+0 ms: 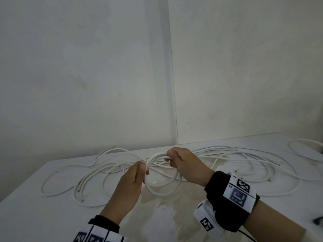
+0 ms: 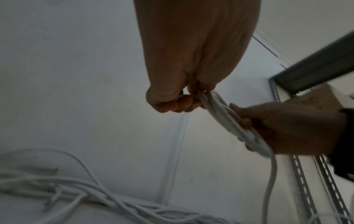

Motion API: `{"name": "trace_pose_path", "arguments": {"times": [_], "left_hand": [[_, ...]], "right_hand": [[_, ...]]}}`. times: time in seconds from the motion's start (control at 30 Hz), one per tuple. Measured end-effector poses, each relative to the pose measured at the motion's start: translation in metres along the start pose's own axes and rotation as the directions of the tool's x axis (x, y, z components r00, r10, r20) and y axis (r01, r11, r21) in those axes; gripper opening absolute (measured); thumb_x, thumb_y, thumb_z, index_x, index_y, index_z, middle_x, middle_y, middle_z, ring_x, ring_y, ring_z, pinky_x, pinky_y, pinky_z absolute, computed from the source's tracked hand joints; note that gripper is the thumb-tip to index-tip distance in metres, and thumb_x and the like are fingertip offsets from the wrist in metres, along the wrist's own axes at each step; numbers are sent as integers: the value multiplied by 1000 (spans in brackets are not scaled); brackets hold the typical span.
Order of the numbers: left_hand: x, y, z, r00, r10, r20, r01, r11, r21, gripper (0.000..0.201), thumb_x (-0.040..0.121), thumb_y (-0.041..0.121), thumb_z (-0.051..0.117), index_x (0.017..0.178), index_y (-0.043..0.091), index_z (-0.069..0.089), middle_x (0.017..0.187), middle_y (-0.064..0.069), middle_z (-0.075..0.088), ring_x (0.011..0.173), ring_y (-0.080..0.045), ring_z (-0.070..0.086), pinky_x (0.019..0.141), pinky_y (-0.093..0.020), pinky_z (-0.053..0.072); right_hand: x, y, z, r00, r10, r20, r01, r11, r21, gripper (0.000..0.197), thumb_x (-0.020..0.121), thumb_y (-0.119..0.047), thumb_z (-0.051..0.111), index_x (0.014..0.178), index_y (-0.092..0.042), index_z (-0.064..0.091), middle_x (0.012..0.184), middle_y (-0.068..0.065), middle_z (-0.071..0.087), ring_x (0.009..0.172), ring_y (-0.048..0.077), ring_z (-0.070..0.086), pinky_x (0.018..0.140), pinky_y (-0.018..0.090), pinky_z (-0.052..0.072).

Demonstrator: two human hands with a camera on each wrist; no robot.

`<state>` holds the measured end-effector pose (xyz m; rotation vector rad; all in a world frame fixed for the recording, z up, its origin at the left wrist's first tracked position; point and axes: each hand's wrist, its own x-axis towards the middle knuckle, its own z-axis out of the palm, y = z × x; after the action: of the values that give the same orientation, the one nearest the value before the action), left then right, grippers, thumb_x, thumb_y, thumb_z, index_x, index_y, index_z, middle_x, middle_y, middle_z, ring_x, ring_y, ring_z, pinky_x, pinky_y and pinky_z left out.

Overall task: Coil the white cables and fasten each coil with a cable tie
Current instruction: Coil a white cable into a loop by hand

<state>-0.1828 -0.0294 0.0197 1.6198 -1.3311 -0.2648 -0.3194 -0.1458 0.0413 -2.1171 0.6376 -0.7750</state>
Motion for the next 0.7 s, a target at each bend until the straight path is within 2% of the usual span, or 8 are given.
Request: {"name": "trace_pose_path", "arguments": {"times": [0.07,0.1,0.2,0.3,0.37,0.47,0.6,0.7], "left_hand": [[0,-2,-1,998,-40,43,42,998,-52,42,94,46,28,72,19,53,59,14,53,59,0,46,62,-14,35],[0,-2,-1,992,-98,81,107,987,-116,45,99,40,29,71,17,56,55,14,52,56,-1,46,62,-16,36],[3,9,-1,950,-237,203,299,876,-378,57,99,36,24,68,7,62,52,2,55,54,-13,50,66,-28,43],[4,23,5,916,-288,281,396,767,-505,55,98,39,25,73,3,57,48,-3,50,44,-13,49,64,-33,50],[4,29,9,898,-304,317,435,720,-541,48,97,39,28,74,5,52,47,0,41,40,-10,40,54,-27,45],[3,32,11,879,-344,330,475,683,-555,44,97,38,31,69,8,47,47,3,33,38,-9,32,46,-23,39],[4,31,10,866,-348,360,499,661,-560,42,97,35,35,66,9,44,46,3,32,39,-9,31,48,-24,35],[2,31,9,863,-331,381,503,620,-602,41,97,35,34,68,9,45,48,2,33,40,-10,32,49,-24,38]], "right_hand": [[1,-1,-3,1000,6,19,-5,1000,-20,38,100,-25,34,63,-23,41,61,-8,47,93,31,62,90,44,46],[0,-1,-5,1000,6,25,-5,999,-32,39,100,-24,35,61,-22,40,60,-8,46,89,30,62,88,41,46],[-3,-5,-8,998,-2,58,6,998,-59,41,100,-23,35,59,-24,41,59,-9,47,71,16,56,71,26,41],[-4,-6,-8,996,-22,92,31,994,-101,40,100,-25,36,61,-29,44,61,-9,48,57,5,43,61,20,34],[-4,-4,-8,995,-21,93,30,995,-98,40,99,-26,36,61,-30,46,61,-9,48,55,3,42,60,20,34],[-4,-4,-10,995,-15,101,24,996,-86,40,99,-26,37,61,-29,47,60,-8,48,53,3,41,57,19,33],[-5,-2,-10,993,-28,110,34,998,-56,43,99,-24,38,57,-27,44,57,-8,46,49,4,37,55,20,32],[-4,-1,-11,995,-42,95,47,998,-48,43,99,-24,39,56,-23,41,55,-9,45,45,1,38,54,19,31]]}}
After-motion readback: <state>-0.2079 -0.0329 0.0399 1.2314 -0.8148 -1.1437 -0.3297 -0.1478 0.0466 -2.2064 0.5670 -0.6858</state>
